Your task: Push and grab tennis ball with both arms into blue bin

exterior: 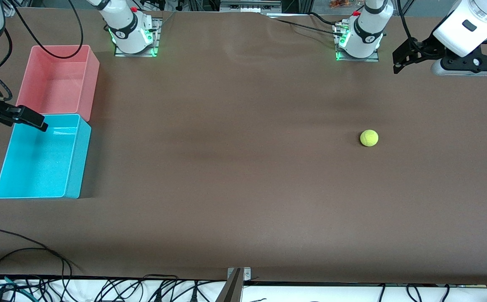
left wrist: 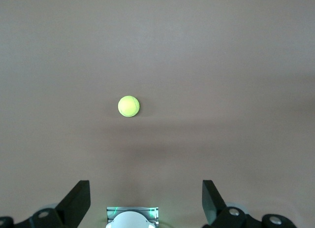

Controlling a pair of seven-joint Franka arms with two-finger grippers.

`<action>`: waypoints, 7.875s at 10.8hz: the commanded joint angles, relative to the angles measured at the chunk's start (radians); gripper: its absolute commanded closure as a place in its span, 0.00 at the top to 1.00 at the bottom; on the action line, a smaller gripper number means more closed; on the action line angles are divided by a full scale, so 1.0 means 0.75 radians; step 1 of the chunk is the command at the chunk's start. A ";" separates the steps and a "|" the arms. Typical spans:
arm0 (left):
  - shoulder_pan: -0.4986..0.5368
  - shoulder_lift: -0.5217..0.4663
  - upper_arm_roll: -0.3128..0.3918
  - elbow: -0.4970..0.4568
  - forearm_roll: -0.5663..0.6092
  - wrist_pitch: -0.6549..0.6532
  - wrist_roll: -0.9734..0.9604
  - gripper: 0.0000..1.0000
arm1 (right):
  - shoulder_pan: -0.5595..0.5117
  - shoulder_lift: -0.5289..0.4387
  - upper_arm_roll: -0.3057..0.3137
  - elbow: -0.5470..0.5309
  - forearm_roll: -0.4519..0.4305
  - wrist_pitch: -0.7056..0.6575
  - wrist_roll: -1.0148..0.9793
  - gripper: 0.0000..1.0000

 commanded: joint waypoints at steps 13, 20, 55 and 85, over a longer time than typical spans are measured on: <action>-0.006 0.011 -0.003 0.036 -0.013 -0.021 -0.006 1.00 | -0.007 -0.008 -0.001 -0.002 0.023 -0.008 -0.026 1.00; -0.004 0.011 0.003 0.036 -0.015 -0.021 -0.006 1.00 | -0.007 -0.010 -0.009 -0.002 0.023 -0.012 -0.028 1.00; 0.117 -0.114 0.032 -0.330 -0.005 0.159 0.015 1.00 | -0.034 0.013 -0.015 -0.008 0.021 -0.010 -0.069 1.00; 0.186 -0.193 0.120 -1.228 0.028 0.966 1.432 0.00 | -0.024 0.015 -0.005 -0.004 0.023 -0.008 -0.065 1.00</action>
